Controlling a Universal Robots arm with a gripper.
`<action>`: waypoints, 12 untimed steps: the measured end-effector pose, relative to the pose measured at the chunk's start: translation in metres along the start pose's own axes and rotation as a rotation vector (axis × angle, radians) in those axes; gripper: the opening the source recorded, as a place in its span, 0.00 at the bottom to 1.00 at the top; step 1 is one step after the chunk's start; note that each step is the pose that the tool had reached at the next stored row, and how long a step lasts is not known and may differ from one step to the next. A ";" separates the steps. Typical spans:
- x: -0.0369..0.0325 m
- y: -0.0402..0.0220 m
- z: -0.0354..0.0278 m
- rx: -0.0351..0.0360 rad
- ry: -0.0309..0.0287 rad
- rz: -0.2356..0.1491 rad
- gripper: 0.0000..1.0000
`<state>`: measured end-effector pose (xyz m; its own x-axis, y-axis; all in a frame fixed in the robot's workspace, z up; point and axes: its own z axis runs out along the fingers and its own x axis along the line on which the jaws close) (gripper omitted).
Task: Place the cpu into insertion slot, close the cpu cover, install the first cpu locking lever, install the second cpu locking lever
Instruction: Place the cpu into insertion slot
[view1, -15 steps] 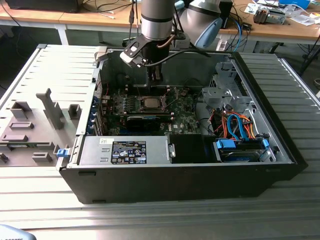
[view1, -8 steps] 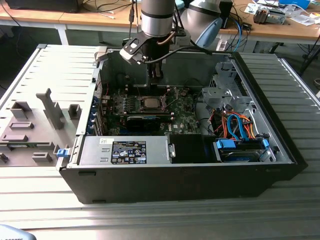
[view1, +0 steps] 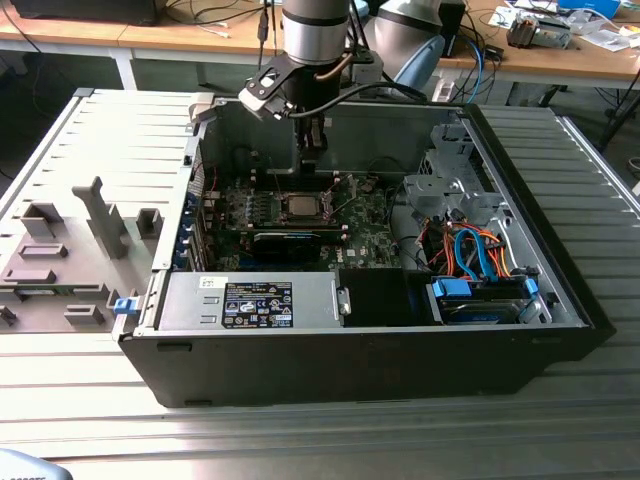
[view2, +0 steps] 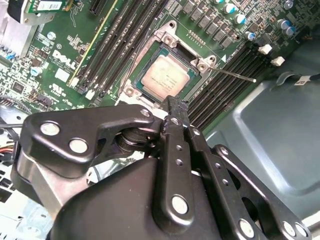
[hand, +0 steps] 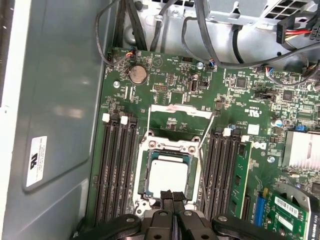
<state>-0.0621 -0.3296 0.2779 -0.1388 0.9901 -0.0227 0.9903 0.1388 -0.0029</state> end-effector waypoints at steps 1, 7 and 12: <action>0.0000 0.0000 -0.0018 0.0000 0.0000 0.000 0.11; -0.0001 0.0000 -0.0057 0.0000 0.0001 0.000 0.11; -0.0001 0.0000 -0.0058 0.0000 0.0001 0.000 0.11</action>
<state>-0.0621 -0.3296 0.2837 -0.1388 0.9901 -0.0226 0.9903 0.1388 -0.0028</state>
